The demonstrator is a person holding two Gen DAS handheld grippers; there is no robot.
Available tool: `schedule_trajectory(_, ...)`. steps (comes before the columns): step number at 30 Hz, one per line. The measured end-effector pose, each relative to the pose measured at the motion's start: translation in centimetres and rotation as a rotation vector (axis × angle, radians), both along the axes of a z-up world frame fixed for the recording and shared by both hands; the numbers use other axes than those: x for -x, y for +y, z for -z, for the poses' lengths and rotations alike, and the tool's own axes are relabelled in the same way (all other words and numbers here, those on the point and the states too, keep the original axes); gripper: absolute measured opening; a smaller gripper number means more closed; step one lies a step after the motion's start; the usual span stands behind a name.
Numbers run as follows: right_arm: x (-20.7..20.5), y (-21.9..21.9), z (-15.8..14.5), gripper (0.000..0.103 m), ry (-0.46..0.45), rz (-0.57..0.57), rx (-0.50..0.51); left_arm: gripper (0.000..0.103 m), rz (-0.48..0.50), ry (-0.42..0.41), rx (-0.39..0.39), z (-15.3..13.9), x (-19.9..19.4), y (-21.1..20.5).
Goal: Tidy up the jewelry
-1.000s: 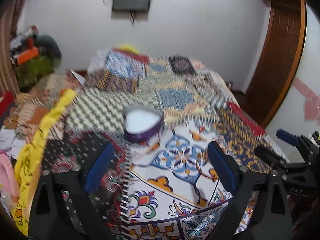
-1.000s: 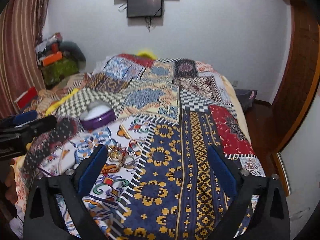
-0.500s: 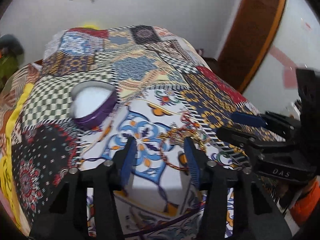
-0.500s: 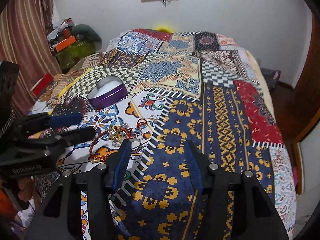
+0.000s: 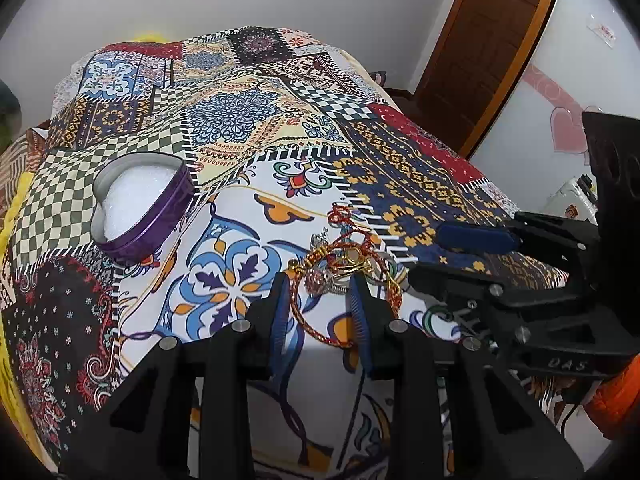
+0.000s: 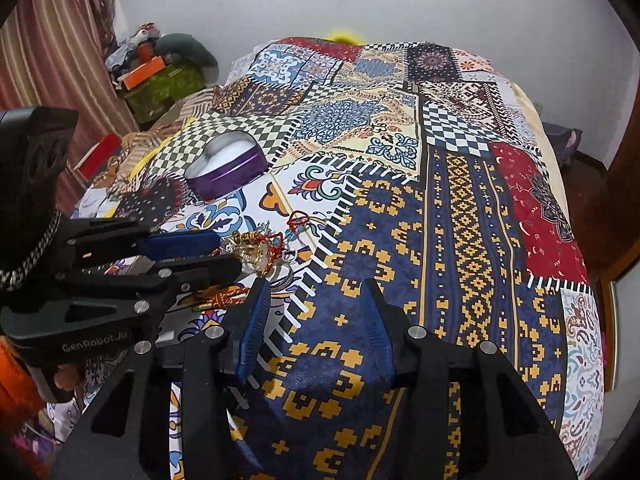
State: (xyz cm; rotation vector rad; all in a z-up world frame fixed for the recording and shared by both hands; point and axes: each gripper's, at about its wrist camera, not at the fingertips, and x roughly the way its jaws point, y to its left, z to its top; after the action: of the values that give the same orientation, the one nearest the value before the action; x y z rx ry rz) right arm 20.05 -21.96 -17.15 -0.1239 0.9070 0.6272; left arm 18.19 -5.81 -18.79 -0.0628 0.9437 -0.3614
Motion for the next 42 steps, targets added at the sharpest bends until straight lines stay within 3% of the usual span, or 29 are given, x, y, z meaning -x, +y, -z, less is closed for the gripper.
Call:
schedule_trajectory(7,-0.2,0.2,0.2,0.043,0.01,-0.028,0.017,0.029,0.009,-0.012,0.002,0.2,-0.3,-0.1)
schedule_trajectory(11,-0.3,0.5,0.3,0.039,0.017,-0.043,0.032,0.019,0.009,-0.03,-0.004,0.1,-0.1,0.0)
schedule_trajectory(18,-0.5,1.0,0.2,0.038,0.036,-0.07,0.038,0.012,-0.006,-0.043,0.019,-0.2,0.4,0.7)
schedule_trajectory(21,-0.5,1.2,0.1,0.035,0.031,-0.075,0.051,0.0,-0.01,-0.042,0.045,-0.5,0.8,1.2)
schedule_trajectory(34,-0.4,3.5,0.3,0.034,0.029,-0.128,0.094,0.001,-0.045,-0.053,0.029,-0.8,2.0,2.9)
schedule_trajectory(42,-0.8,5.0,0.5,0.034,0.011,-0.168,0.124,0.013,-0.053,-0.045,0.025,-1.0,1.8,3.4)
